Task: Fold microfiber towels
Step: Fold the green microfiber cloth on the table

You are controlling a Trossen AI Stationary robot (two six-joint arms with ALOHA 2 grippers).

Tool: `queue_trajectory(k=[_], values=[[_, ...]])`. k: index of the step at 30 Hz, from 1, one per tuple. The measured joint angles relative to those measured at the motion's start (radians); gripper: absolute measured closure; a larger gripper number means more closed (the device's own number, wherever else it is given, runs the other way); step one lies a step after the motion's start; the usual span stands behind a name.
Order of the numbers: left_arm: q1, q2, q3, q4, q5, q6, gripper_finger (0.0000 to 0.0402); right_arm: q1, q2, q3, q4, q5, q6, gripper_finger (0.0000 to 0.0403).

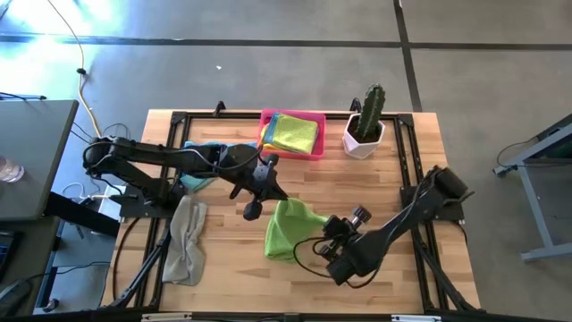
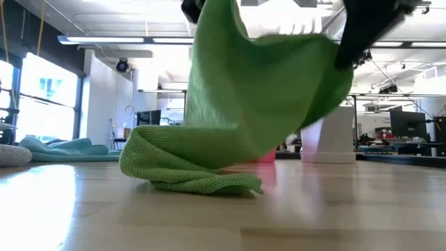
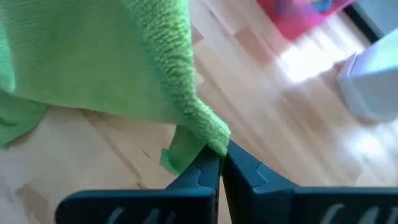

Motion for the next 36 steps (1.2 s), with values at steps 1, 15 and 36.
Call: queue_trajectory(k=[1,15,36], values=[[0.002,0.000,0.026,-0.037,-0.004,0.010,0.0401,0.000,-0.026,0.000,-0.007,0.000,-0.026,0.0402],[0.049,0.000,0.251,-0.241,-0.136,0.040,0.0401,-0.094,-0.284,0.000,-0.194,0.014,-0.279,0.0403],[0.066,0.000,0.283,-0.401,-0.232,0.082,0.0401,-0.301,-0.333,0.122,-0.229,-0.161,-1.009,0.0403]])
